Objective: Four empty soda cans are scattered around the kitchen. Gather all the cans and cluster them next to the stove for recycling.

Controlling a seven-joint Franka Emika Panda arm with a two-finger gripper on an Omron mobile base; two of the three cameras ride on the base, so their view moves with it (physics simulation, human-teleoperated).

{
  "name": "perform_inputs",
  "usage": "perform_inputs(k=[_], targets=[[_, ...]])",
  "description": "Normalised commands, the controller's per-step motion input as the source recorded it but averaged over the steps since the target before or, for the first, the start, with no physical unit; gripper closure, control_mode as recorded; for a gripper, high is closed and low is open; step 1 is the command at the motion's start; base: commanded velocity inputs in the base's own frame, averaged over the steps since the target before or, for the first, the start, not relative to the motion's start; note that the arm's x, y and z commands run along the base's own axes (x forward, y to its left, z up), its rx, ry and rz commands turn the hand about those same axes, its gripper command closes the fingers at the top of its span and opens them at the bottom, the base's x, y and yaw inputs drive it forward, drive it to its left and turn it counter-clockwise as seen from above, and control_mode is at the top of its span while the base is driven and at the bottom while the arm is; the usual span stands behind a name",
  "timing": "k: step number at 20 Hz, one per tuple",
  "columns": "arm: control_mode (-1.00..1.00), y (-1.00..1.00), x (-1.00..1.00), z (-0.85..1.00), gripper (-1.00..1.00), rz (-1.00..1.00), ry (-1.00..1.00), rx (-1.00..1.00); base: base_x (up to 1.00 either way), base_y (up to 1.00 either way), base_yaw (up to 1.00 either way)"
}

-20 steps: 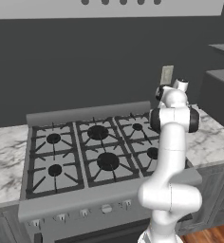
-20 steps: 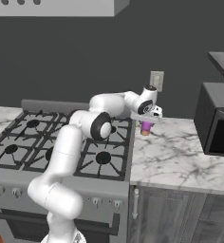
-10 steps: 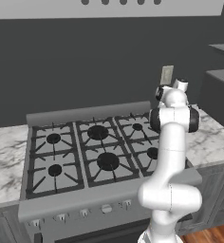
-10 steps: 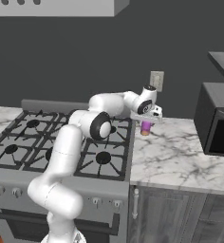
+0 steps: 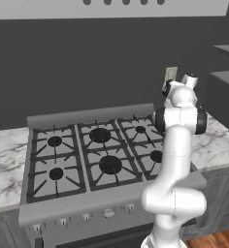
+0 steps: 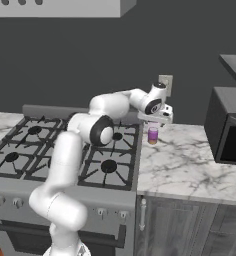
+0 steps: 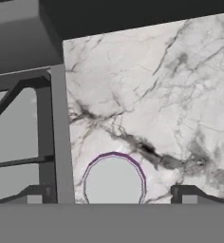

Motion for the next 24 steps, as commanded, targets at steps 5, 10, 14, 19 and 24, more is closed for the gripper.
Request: perform_inputs(k=[5,10,14,19,24], targets=[[-1.00,0.13,-0.87,0.48,-1.00,0.00,-0.07,-0.07,0.00,0.00,0.00],[-1.00,0.61,-1.00,0.16,-1.00,0.00,0.00,-0.08,0.00,0.00,0.00],[-1.00,0.76,-1.00,0.48,-1.00,0.03,0.00,0.00,0.00,0.00,0.00],[-1.00,0.69,-1.00,0.41,-1.00,0.04,0.00,0.00,0.00,0.00,0.00],[-1.00,0.48,-1.00,0.37,-1.00,0.03,0.00,0.02,0.00,0.00,0.00]])
